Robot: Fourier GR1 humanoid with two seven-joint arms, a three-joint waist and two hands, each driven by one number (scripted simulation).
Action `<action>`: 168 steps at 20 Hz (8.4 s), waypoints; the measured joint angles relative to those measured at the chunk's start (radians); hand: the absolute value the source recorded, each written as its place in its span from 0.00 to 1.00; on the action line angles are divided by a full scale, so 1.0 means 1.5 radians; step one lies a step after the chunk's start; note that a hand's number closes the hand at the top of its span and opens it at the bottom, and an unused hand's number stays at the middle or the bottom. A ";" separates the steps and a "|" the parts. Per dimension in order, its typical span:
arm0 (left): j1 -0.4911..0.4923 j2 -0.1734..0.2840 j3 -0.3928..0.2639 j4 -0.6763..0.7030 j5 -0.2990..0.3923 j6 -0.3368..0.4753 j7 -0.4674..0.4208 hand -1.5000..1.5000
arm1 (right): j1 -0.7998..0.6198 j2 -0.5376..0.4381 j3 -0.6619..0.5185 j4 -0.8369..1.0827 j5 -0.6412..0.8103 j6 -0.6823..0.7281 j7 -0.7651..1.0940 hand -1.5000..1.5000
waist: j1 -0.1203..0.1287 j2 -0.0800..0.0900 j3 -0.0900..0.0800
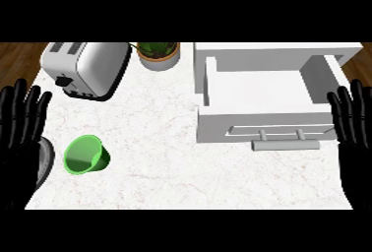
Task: Pick up the cup, place it into the drawer and close the drawer
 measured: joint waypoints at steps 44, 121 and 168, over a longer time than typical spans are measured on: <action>0.095 -0.046 0.144 0.502 0.101 0.072 -0.308 0.00 | -0.046 -0.042 -0.059 0.090 -0.010 0.097 -0.029 0.00 | 0.016 -0.002 0.003; -0.375 0.048 0.185 1.072 0.143 -0.234 -0.635 1.00 | -0.066 -0.051 -0.099 0.124 -0.031 0.141 -0.030 0.00 | 0.011 -0.003 0.003; -0.861 -0.076 -0.222 1.073 0.327 0.211 -0.243 1.00 | -0.070 -0.068 -0.126 0.149 -0.057 0.174 -0.051 0.00 | -0.022 0.005 0.004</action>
